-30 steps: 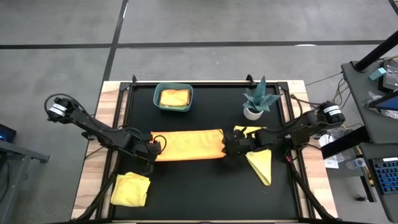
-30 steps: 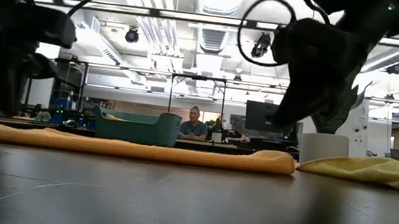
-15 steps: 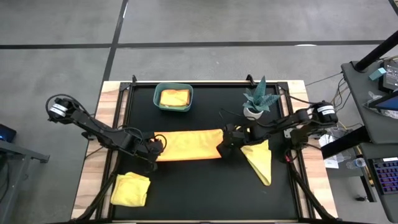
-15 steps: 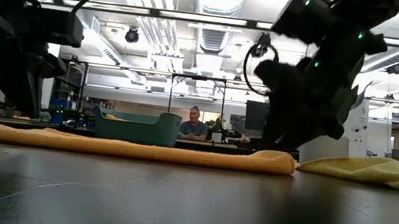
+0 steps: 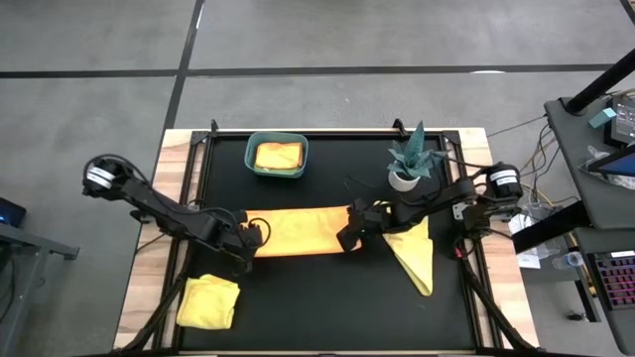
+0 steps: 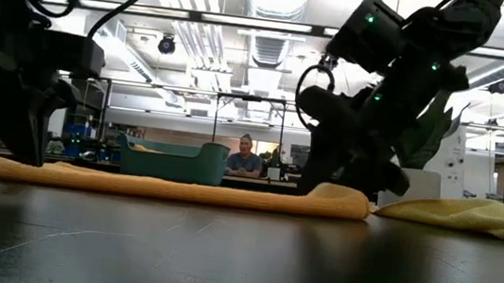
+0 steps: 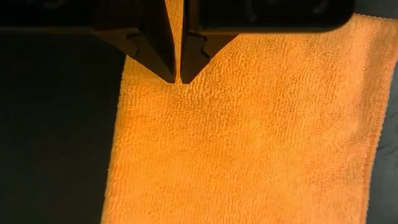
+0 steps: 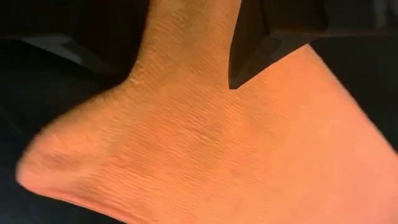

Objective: Fold microfiber towels
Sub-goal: Fold the orange microfiber cloth

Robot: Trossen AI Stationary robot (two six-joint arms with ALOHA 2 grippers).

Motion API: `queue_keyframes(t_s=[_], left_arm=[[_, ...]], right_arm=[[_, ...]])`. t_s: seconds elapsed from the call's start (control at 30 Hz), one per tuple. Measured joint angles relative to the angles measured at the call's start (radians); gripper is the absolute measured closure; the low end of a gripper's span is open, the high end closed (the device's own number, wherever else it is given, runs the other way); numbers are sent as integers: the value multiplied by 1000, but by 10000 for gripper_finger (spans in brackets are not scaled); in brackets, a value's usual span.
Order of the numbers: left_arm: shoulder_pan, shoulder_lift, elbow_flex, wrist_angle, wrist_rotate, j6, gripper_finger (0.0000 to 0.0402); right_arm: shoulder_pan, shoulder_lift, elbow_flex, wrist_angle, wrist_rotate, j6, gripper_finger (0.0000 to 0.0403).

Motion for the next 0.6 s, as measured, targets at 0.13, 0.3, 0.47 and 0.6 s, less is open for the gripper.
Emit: queue_keyframes(t_s=[0.13, 0.3, 0.47, 0.6], left_arm=[[0, 24, 0, 3, 0, 0, 392], [0, 38, 0, 0, 0, 0, 391], [-2, -1, 1, -96, 0, -19, 392], [-2, -48, 4, -182, 0, -27, 391]], right_arm=[[0, 22, 0, 55, -2, 0, 204], [-3, 38, 0, 79, -1, -1, 297], [-4, 16, 0, 72, -3, -49, 385], [-4, -29, 0, 11, -3, -77, 392]])
